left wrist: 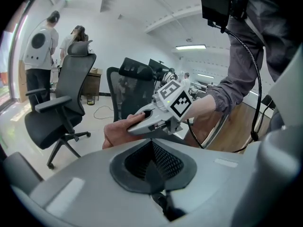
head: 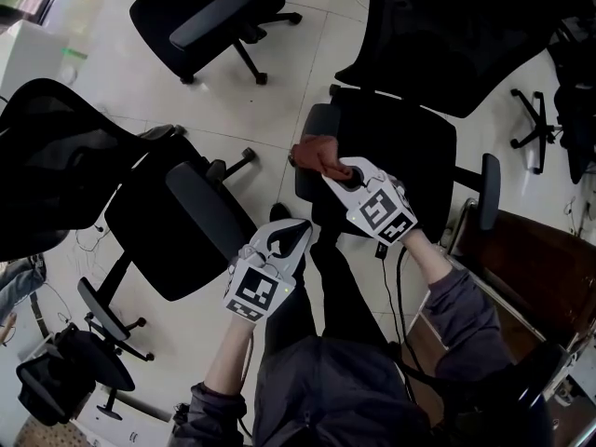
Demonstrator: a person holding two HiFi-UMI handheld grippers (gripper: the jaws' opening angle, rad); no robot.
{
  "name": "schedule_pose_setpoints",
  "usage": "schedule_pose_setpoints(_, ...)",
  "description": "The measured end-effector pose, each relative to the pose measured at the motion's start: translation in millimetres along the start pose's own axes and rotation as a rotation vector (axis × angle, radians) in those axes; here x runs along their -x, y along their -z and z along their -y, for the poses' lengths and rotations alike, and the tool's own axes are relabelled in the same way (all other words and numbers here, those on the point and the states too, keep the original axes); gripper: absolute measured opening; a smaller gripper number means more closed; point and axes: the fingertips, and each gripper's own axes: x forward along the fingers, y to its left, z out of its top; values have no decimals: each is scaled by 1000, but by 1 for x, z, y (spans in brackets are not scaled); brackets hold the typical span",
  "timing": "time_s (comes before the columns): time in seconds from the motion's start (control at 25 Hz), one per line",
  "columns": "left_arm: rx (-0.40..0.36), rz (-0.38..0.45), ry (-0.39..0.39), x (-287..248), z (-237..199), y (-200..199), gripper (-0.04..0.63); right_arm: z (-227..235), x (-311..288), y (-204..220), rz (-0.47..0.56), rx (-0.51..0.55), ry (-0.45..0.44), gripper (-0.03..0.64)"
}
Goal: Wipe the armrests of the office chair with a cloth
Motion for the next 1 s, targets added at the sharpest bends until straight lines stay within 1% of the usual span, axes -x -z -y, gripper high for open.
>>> schedule_pose_setpoints(0.12, 4, -1, -6, 2, -1, 1, 14, -24, 19, -11, 51, -15, -40, 18)
schedule_pose_setpoints(0.24, 7, -3, -14, 3, -1, 2, 14, -33, 44, -24, 123, -76, -54, 18)
schedule_pose_setpoints(0.32, 8, -5, -22, 4, -2, 3, 14, -26, 62, -29, 181, -142, -28, 18)
schedule_pose_setpoints(0.4, 8, -6, -38, 4, -5, 3, 14, -11, 80, -28, 230, -220, 20, 18)
schedule_pose_setpoints(0.48, 10, -8, -52, 4, -8, 3, 14, 6, 88, -20, 249, -298, 67, 18)
schedule_pose_setpoints(0.6, 11, -12, -50, 1, -9, 3, 14, 36, 74, 7, 257, -418, 125, 18)
schedule_pose_setpoints(0.68, 8, -16, -37, -2, -7, 3, 14, 61, 50, 31, 270, -537, 146, 18)
schedule_pose_setpoints(0.76, 5, -22, -25, -5, -5, 2, 14, 83, 23, 55, 305, -700, 148, 18)
schedule_pose_setpoints(0.92, 0, -36, -3, -11, -1, 2, 14, 113, -23, 99, 443, -1093, 112, 18)
schedule_pose_setpoints(0.96, -2, -37, 2, -12, -2, 1, 14, 116, -32, 109, 464, -1170, 96, 18)
schedule_pose_setpoints(1.0, -5, -37, 6, -14, -2, 0, 14, 116, -42, 118, 468, -1223, 79, 18)
